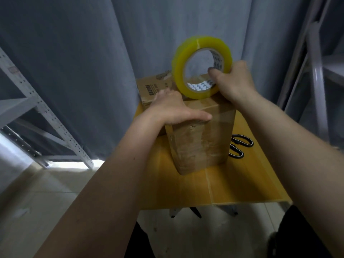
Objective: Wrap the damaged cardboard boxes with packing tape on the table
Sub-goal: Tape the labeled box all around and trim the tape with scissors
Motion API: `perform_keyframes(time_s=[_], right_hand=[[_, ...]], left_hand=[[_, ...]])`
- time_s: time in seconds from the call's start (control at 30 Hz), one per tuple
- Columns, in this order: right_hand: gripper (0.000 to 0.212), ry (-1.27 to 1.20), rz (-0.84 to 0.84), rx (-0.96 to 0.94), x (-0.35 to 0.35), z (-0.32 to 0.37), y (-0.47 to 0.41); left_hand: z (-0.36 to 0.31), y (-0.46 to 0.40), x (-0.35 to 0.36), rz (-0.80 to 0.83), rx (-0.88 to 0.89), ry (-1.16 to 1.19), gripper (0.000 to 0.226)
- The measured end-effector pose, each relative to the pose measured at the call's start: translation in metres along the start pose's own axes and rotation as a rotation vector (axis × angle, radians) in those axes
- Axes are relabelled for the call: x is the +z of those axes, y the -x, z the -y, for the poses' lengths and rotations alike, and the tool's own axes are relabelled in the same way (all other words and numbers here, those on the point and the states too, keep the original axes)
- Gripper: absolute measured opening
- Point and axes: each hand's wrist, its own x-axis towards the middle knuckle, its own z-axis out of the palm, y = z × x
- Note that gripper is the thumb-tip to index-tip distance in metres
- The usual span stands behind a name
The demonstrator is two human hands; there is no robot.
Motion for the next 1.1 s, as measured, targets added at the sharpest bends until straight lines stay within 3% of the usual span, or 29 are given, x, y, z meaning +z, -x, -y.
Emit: perform_keyframes(time_s=[0.3,0.47,0.6,0.67,0.8,0.93,1.1], right_hand=[[0.041,0.114,-0.053,-0.083,-0.002,0.002,-0.002],[0.035,-0.120,-0.011,0.010,-0.021,-0.002,-0.010],[0.014,-0.260,-0.013,0.068,-0.030,-0.010,-0.010],[0.019,-0.297,-0.030,0.091,-0.028,-0.011,-0.008],[0.053,-0.401,-0.012,0.207,-0.019,-0.014,0.000],[0.038,-0.396,0.035,0.226,-0.010,-0.021,0.005],[0.039,-0.208,-0.044,0.174,-0.010,-0.017,-0.002]], left_hand=[[0.000,0.005,-0.004,0.040,0.000,-0.031,0.130],[0.001,0.007,-0.005,0.070,-0.031,-0.030,0.149],[-0.001,0.006,-0.004,0.078,-0.044,-0.008,0.158],[0.000,0.004,-0.004,0.082,-0.041,-0.010,0.156],[0.005,0.004,-0.004,0.097,-0.044,-0.037,0.152],[0.000,0.004,-0.007,0.120,-0.046,-0.072,0.156],[-0.010,0.002,-0.015,0.177,-0.090,-0.156,0.161]])
